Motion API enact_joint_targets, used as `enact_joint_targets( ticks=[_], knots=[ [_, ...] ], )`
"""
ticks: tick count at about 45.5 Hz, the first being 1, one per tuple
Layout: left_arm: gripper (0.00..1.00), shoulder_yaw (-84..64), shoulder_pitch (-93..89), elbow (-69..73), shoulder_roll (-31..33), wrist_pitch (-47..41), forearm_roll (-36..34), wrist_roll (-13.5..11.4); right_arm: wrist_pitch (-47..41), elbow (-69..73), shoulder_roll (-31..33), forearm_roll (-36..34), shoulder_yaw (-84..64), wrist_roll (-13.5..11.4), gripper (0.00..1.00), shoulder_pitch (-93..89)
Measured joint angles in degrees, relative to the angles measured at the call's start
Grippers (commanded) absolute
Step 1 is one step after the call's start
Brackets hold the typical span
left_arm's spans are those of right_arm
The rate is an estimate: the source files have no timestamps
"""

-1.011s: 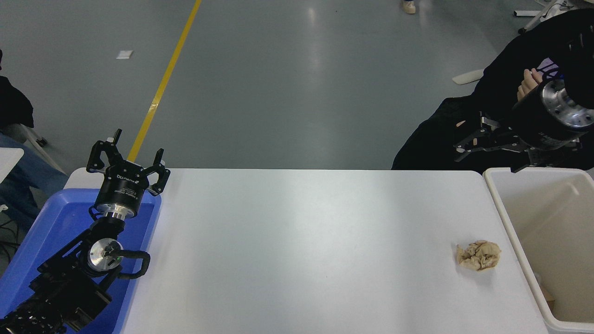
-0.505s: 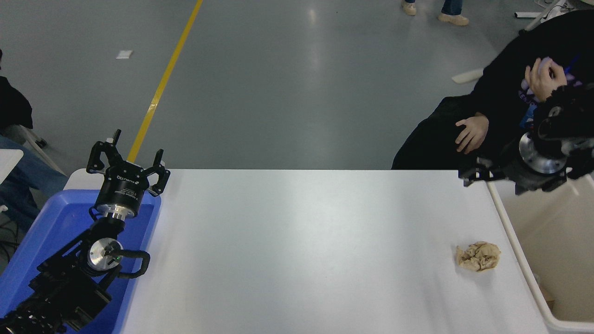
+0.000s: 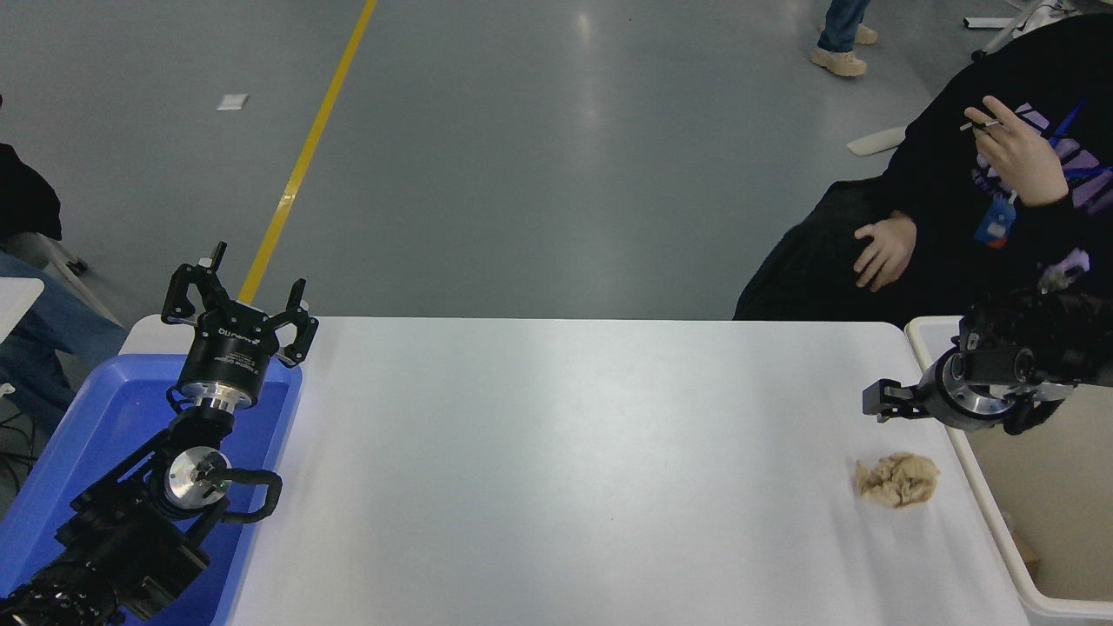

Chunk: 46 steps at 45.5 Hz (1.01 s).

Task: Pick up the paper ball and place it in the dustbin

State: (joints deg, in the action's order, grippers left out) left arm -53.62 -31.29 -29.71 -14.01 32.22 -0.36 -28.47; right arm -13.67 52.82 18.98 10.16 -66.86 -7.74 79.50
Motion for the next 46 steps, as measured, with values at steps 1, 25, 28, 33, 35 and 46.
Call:
enact_joint_targets(
  ticks=[1, 25, 28, 33, 35, 46],
  knots=[
    [0.98, 0.0, 0.0, 0.0, 0.0, 0.0, 0.0, 0.0, 0.0, -0.6, 0.0, 0.0, 0.3, 0.0, 1.00, -0.6],
    [0.98, 0.0, 0.0, 0.0, 0.0, 0.0, 0.0, 0.0, 1.2, -10.2, -1.3, -4.3, 4.5, -2.9, 1.00, -11.2],
    [0.98, 0.0, 0.0, 0.0, 0.0, 0.0, 0.0, 0.0, 1.4, -10.4, -1.3, -4.5, 4.7, -3.2, 1.00, -11.8],
    [0.98, 0.0, 0.0, 0.0, 0.0, 0.0, 0.0, 0.0, 1.6, -10.8, -1.5, -5.2, 5.7, -3.6, 1.00, -12.6],
    [0.98, -0.1, 0.0, 0.0, 0.0, 0.0, 0.0, 0.0, 1.6, -10.8, -1.5, -5.6, 5.9, -3.6, 1.00, -12.8],
    [0.98, -0.1, 0.0, 0.0, 0.0, 0.0, 0.0, 0.0, 1.8, -11.0, -1.7, -7.3, 6.9, -3.9, 1.00, -13.5]
  ],
)
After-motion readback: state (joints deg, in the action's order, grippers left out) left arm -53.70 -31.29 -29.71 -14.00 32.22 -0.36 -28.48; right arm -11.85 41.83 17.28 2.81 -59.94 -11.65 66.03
